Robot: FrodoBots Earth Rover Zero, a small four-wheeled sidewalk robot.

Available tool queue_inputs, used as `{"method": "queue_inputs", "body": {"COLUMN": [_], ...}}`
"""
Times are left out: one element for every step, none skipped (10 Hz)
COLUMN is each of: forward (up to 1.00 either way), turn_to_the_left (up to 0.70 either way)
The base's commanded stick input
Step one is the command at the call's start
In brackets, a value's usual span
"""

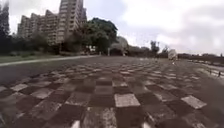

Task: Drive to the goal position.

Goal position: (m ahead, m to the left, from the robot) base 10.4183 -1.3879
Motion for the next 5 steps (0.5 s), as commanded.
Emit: {"method": "queue_inputs", "body": {"forward": [0.85, 0.85, 0.85, 0.85, 0.85], "turn_to_the_left": [-0.23, -0.23, -0.23, -0.16, 0.11]}}
